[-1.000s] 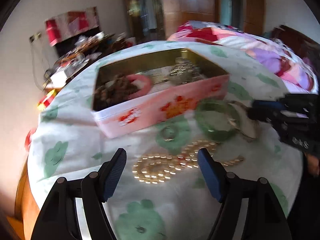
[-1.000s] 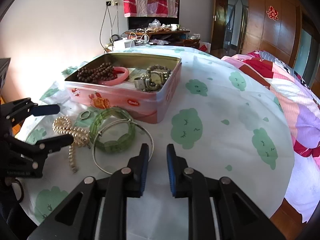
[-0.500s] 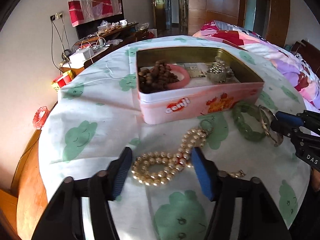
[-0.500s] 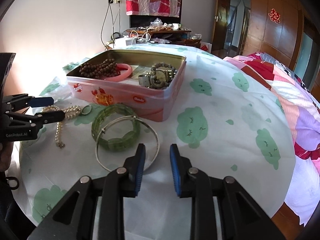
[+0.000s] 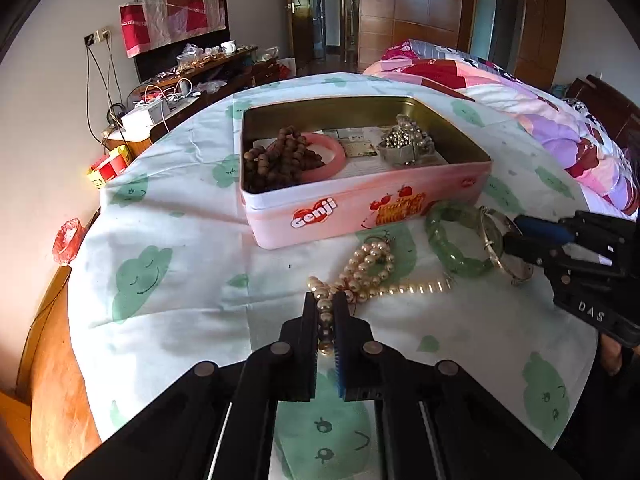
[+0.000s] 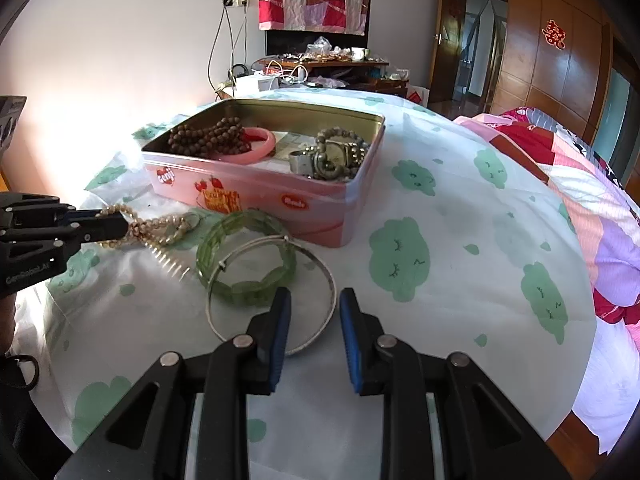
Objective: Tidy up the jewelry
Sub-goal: 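Grasp the pearl necklace with the left tool while the right tool lifts the silver bangle, then carry the pearl necklace and silver bangle over the pink tin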
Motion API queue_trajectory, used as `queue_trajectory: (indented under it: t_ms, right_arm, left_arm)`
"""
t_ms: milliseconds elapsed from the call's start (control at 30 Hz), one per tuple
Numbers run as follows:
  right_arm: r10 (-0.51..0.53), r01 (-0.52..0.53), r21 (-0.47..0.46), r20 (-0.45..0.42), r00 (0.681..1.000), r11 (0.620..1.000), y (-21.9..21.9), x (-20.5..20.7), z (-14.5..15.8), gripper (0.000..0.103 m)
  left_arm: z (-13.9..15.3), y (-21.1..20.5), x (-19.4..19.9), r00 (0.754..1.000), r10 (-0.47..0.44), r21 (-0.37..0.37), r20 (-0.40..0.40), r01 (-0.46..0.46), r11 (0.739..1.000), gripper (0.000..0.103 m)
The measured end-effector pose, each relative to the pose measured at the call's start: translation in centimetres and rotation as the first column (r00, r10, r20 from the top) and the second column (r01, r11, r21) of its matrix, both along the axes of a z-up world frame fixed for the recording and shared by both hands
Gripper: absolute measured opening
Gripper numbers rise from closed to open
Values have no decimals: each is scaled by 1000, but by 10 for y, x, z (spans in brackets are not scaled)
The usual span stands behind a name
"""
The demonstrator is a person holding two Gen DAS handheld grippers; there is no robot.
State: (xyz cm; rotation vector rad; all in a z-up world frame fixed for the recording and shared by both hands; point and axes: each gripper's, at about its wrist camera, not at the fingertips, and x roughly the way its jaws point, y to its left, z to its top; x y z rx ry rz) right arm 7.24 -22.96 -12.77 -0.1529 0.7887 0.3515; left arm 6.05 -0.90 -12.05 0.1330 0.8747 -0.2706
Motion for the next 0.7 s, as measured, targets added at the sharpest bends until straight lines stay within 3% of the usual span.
queue_trajectory:
  t_ms: [300, 333, 367, 400, 700]
  right_arm:
    - [16, -17, -27, -44, 999, 999, 3, 22, -2, 27]
    - [28, -28, -11, -58, 998, 1000, 2, 25, -1, 22]
    - [40, -40, 1, -66, 997, 999, 2, 25, -1, 10]
    - [47, -47, 4, -65, 997, 999, 2, 24, 0, 9]
    - [69, -70, 11, 66, 995, 998, 4, -4, 26, 7]
  left_arm:
    - [7, 6, -1, 1000, 10, -21, 14, -10, 1000, 5]
    - [10, 8, -2, 1000, 14, -26, 22, -13, 1000, 5]
    - [14, 9, -2, 1000, 14, -29, 26, -13, 999, 5]
    - [17, 10, -3, 999, 16, -32, 35, -15, 999, 5]
    - [52, 12, -13, 993, 13, -37, 118, -9, 999, 5]
